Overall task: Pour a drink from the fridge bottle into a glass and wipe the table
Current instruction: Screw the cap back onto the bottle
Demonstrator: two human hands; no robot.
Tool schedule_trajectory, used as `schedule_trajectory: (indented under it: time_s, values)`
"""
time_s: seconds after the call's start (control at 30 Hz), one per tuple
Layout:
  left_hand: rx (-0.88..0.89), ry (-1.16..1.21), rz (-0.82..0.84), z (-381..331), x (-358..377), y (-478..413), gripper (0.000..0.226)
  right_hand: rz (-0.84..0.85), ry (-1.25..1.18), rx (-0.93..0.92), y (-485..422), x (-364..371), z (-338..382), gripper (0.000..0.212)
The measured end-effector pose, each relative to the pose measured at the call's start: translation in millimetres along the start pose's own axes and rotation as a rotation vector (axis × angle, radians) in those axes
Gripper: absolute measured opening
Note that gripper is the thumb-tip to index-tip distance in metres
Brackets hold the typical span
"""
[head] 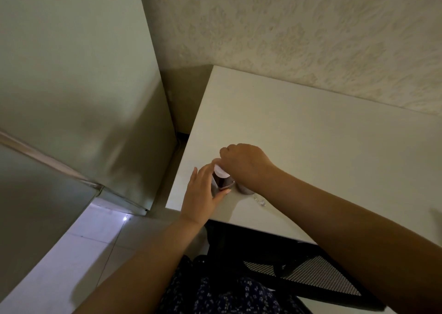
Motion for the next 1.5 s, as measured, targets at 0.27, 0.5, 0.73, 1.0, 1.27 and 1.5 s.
schedule_trajectory:
  time_s: [0.27,0.5,0.73,1.0,1.27,1.5]
  values:
    - [-0.048,-0.004,0.031,7.9,5.6,0.3,0.067,-0.086,-0.034,-0.269,7.2,5.1,6.1,0.027]
    - [-0.021,0.006,0.018,2.2,0.1,-0.7,0.059,-0.008,0.064,-0.212,-2.7,6.8,10.5,0.032]
    - [0.01,-0.003,-0.008,4.7,0.9,3.6,0.061,-0.091,0.014,-0.139,-1.1,8.5,7.0,0.035]
    - [0.021,0.008,0.054,0.2,-3.3,-2.2,0.063,-0.105,0.124,-0.094,3.4,18.2,8.8,0.026]
    - [0.017,0.032,0.098,5.5,0.6,-2.2,0.06,0.011,-0.143,-0.137,10.9,21.2,-6.9,0.041]
    - [-0.03,0.076,0.1,7.4,-4.3,-0.3,0.057,-0.056,-0.237,-0.05,7.5,22.5,2.4,0.022]
Point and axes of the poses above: each hand's wrist, its own y-axis away from the middle knuckle, its own x-axis out of the palm, z = x × y, the point moved 6 cm from there along -y, towards the middle knuckle, and after that the axes turned 1 degree about z, right-handed, at the moved point
